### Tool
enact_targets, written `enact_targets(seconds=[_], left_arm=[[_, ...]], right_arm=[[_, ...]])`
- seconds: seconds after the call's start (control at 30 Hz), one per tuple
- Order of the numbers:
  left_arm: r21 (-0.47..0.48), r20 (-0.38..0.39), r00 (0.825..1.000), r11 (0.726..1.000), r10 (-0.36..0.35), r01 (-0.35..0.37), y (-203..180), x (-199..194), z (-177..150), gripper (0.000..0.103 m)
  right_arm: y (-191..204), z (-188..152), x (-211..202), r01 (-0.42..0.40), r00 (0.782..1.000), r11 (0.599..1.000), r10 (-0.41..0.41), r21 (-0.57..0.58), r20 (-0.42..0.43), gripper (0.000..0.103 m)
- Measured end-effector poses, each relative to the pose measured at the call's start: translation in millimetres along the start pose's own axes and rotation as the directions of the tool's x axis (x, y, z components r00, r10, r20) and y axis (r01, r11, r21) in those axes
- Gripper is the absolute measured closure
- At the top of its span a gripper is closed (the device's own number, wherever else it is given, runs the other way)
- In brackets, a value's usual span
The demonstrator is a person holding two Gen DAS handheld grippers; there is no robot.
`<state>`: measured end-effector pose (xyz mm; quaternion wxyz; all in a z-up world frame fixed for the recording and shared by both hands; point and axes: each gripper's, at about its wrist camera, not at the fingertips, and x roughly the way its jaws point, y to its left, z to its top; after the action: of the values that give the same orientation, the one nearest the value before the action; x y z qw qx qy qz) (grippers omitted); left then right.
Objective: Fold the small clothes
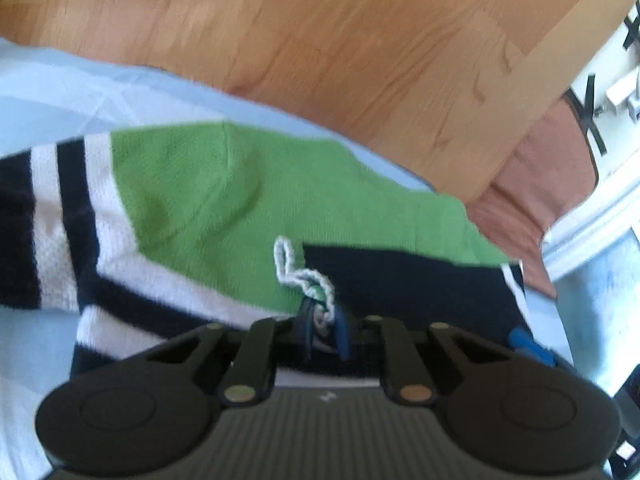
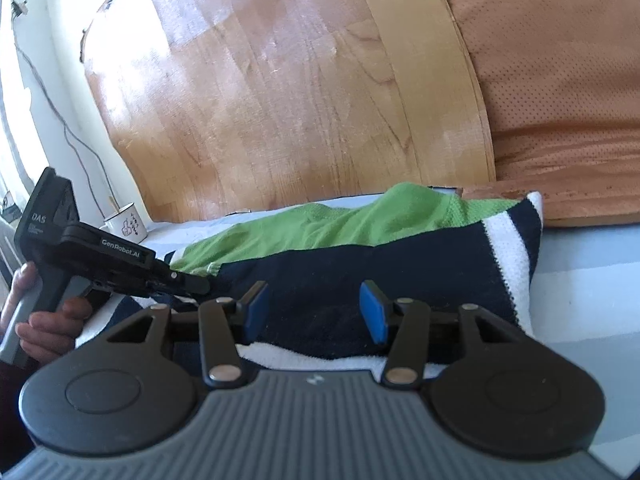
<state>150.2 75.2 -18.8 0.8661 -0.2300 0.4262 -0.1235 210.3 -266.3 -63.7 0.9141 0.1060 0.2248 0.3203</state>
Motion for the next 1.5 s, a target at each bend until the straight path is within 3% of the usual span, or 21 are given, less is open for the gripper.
enact_targets(seconds=[0.07,0.2,0.33,0.4,0.47,0.6,0.77,0.9,0.97,1.03,1.13,1.17,1.2,1.23,1.27,1.3,1.33,1.37,1.43,1.47,1.5], left_arm=[[0.025,0.097,0.995,0.999,0.028,-0.031,-1.3,-11.6,2.1,0.093],[0.014,0.256,0.951,0.984,0.171,-0.180,6.5,-30.1,3.8,0.093],[0.024,0.180,0.952,0.966,0.248,-0.257,15.4,-6.4,0.7,0.087],[0.079,0.201,0.942,0.954,0.268,-0.289,8.6,-6.3,-2.5,0.084],[0.078,0.202,0.946,0.959,0.254,-0.274,5.2,-13.7,-3.7,0.061],[0.098,0.244,0.945,0.963,0.220,-0.250,-8.6,-41.5,-15.5,0.059],[0.146,0.300,0.945,0.972,0.132,-0.182,-1.6,-94.2,-62.8,0.051],[0.092,0.320,0.932,0.974,0.169,-0.208,28.8,-122.5,-88.9,0.048],[0.071,0.309,0.930,0.970,0.200,-0.232,42.7,-127.1,-99.3,0.048],[0.080,0.305,0.929,0.966,0.210,-0.244,50.6,-129.6,-110.4,0.048],[0.113,0.304,0.937,0.970,0.174,-0.217,55.3,-132.2,-128.9,0.049],[0.129,0.315,0.938,0.973,0.143,-0.192,54.0,-135.2,-131.9,0.049],[0.150,0.349,0.931,0.974,0.110,-0.171,51.7,-141.1,-135.9,0.048],[0.171,0.378,0.922,0.973,0.081,-0.156,48.7,-144.5,-138.9,0.048],[0.200,0.401,0.915,0.970,0.045,-0.136,45.7,-148.4,-142.6,0.048],[0.224,0.416,0.909,0.967,0.019,-0.122,43.1,-151.5,-145.7,0.048],[0.251,0.434,0.901,0.962,-0.015,-0.105,40.9,-156.7,-149.8,0.048],[0.283,0.450,0.891,0.956,-0.059,-0.079,38.0,-163.1,-154.6,0.048],[0.355,0.458,0.877,0.935,-0.149,-0.026,31.9,-172.4,-164.1,0.047],[0.392,0.454,0.872,0.920,-0.185,-0.009,27.8,-174.5,-169.0,0.044],[0.423,0.444,0.873,0.906,-0.203,-0.004,23.0,-174.5,-173.0,0.044]], right_arm=[[1.5,2.4,0.9,0.010,1.000,1.000,-0.010,-0.001,0.008,0.050],[4.9,5.7,4.4,0.019,1.000,1.000,-0.019,0.005,0.021,0.050],[-3.4,1.8,23.6,0.074,0.992,0.997,-0.071,0.025,-0.101,0.050],[-11.1,1.7,20.4,0.041,0.995,0.997,-0.035,0.071,-0.089,0.048],[-19.2,0.9,17.7,0.012,0.997,0.993,-0.002,0.121,-0.081,0.048],[-27.0,-1.3,12.5,-0.024,0.998,0.983,0.036,0.181,-0.059,0.049],[-23.7,-1.1,11.9,-0.030,0.998,0.981,0.041,0.192,-0.052,0.048],[-26.5,-0.7,12.0,-0.030,0.998,0.978,0.041,0.205,-0.050,0.048],[-17.8,2.8,15.0,0.028,0.997,0.986,-0.016,0.163,-0.074,0.049],[8.3,11.5,19.8,0.114,0.989,0.993,-0.109,0.042,-0.096,0.047],[74.5,33.4,26.9,0.037,0.995,0.984,-0.053,-0.172,-0.088,0.047],[106.9,40.7,32.2,-0.009,0.995,0.962,-0.019,-0.272,-0.098,0.047],[134.8,44.1,38.1,-0.041,0.994,0.929,0.001,-0.367,-0.109,0.047],[172.3,44.3,46.3,-0.077,0.992,0.863,0.016,-0.499,-0.126,0.046],[202.5,40.8,53.5,-0.105,0.990,0.788,0.025,-0.607,-0.139,0.046],[233.7,33.4,60.5,-0.131,0.989,0.677,0.037,-0.724,-0.145,0.046],[262.2,22.1,66.7,-0.141,0.990,0.534,0.050,-0.834,-0.135,0.046],[290.0,4.8,74.3,-0.127,0.992,0.338,0.058,-0.932,-0.114,0.046],[322.6,-23.5,89.6,-0.117,0.991,0.008,0.061,-0.993,-0.116,0.046],[335.2,-34.7,98.0,-0.148,0.985,-0.145,0.064,-0.978,-0.158,0.046],[343.5,-41.0,103.7,-0.166,0.980,-0.243,0.068,-0.956,-0.187,0.047]])
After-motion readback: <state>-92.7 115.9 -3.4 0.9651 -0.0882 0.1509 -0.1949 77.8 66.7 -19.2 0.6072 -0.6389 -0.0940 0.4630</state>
